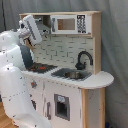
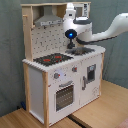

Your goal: Play with the kitchen

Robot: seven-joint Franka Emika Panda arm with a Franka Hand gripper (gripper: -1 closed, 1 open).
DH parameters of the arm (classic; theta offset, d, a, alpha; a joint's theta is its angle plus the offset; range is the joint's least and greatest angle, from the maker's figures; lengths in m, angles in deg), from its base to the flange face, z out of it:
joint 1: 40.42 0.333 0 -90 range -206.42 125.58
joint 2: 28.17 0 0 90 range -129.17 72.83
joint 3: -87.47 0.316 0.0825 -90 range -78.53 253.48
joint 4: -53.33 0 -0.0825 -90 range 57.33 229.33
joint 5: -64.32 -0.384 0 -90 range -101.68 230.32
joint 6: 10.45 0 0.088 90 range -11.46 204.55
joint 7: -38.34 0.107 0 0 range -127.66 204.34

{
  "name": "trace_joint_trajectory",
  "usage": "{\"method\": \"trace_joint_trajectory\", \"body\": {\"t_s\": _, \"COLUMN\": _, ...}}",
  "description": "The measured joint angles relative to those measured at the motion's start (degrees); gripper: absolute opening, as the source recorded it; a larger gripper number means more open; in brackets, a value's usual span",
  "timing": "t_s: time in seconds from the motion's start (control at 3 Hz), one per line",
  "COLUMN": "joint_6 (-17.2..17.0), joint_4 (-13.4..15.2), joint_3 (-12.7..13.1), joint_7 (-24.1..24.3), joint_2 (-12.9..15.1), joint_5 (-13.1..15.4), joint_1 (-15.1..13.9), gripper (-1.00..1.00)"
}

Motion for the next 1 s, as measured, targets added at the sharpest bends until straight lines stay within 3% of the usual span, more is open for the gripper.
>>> {"method": "trace_joint_trajectory", "body": {"t_s": 0.33, "joint_6": 0.3, "joint_4": -0.1, "joint_3": 0.0, "joint_7": 0.2, "joint_2": -0.1, "joint_5": -0.2, "joint_1": -0.2, "gripper": -1.0}}
{"method": "trace_joint_trajectory", "body": {"t_s": 0.67, "joint_6": 3.9, "joint_4": -2.0, "joint_3": 0.1, "joint_7": 1.0, "joint_2": -0.7, "joint_5": -2.8, "joint_1": -2.3, "gripper": -1.0}}
{"method": "trace_joint_trajectory", "body": {"t_s": 1.0, "joint_6": 5.5, "joint_4": -4.2, "joint_3": 0.1, "joint_7": 1.1, "joint_2": -0.7, "joint_5": -5.2, "joint_1": -6.7, "gripper": -1.0}}
